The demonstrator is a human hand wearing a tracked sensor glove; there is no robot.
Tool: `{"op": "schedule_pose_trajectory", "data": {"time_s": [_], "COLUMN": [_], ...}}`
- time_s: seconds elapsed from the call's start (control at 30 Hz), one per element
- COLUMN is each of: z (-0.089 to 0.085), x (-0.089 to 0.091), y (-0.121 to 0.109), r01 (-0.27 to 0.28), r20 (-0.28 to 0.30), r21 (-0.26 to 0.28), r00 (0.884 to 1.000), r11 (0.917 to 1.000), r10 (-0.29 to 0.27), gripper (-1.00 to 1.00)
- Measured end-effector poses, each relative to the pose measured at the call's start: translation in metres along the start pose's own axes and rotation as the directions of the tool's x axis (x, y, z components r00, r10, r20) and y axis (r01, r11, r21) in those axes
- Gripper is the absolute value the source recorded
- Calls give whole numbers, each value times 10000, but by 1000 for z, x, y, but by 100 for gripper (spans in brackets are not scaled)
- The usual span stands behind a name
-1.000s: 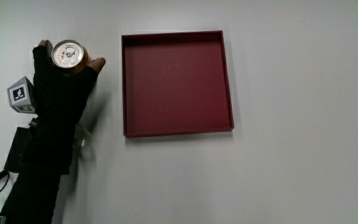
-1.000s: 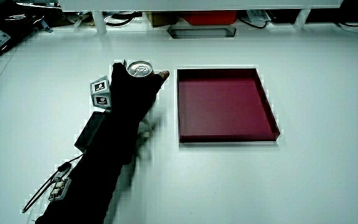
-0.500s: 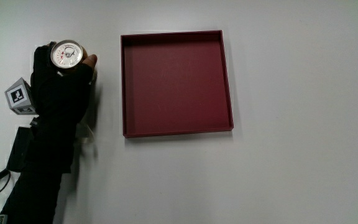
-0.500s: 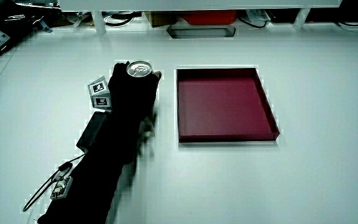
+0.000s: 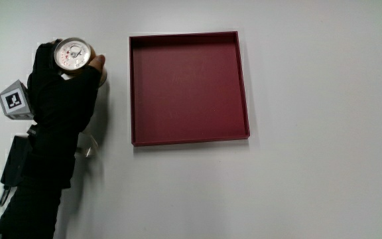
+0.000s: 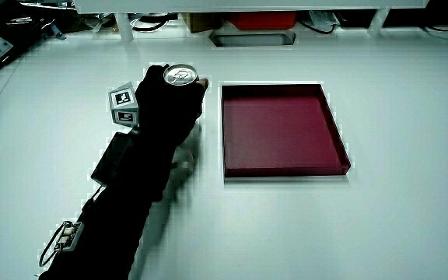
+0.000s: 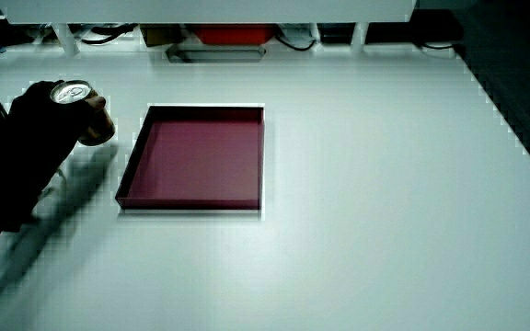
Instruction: Pick red bull from desk
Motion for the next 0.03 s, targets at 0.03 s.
{"op": "schedule_pose_trajectory", "data": {"time_s": [0.03], "z": [-5], "x": [6], "y": [0], "r01": [455], "r20": [458], "r21": [-322], "r00": [9980], "r11": [9984], "r10": [-440], "gripper": [-100]}}
